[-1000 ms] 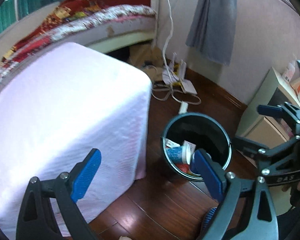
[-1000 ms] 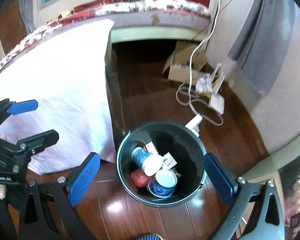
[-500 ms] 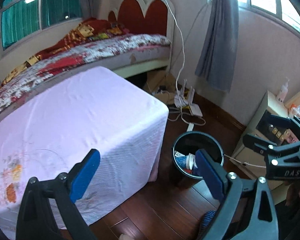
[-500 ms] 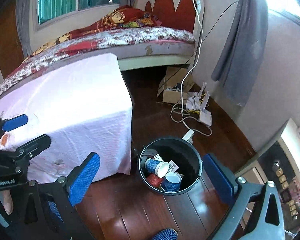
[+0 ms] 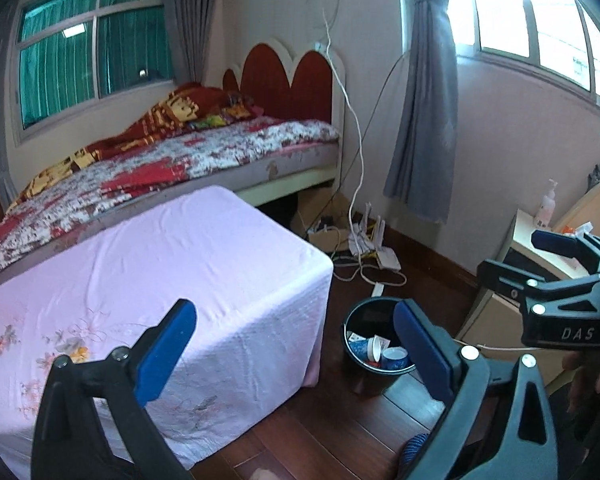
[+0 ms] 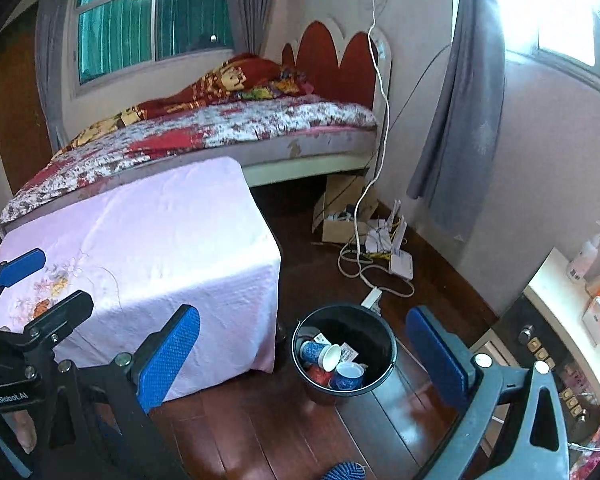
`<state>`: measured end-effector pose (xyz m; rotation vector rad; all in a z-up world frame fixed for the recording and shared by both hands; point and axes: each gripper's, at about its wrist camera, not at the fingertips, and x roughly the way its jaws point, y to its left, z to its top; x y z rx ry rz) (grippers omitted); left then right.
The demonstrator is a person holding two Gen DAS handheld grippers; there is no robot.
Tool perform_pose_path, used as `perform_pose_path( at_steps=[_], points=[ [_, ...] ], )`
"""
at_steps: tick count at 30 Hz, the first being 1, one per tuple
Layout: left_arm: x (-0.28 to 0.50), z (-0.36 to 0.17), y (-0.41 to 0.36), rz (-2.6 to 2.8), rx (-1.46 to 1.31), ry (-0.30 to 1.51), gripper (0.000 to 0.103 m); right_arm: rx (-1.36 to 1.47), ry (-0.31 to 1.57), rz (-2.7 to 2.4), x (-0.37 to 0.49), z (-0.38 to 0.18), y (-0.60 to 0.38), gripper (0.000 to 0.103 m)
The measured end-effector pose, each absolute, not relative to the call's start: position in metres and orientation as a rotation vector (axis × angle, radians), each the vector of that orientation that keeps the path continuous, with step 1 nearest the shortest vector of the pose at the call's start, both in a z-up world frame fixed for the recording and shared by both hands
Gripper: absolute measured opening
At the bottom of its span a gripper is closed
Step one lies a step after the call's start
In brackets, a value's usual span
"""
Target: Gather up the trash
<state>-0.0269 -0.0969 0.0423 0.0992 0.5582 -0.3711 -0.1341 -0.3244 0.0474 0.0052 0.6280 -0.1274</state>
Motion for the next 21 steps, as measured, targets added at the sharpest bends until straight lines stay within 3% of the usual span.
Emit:
perform_pose_path(
  at_steps=[21],
  points=[
    [-0.054, 0.062, -0.089, -0.373, 0.104, 0.463, 0.102, 0.032, 0.545, -0.15, -0.181, 0.078, -0.317, 0.103]
  ],
)
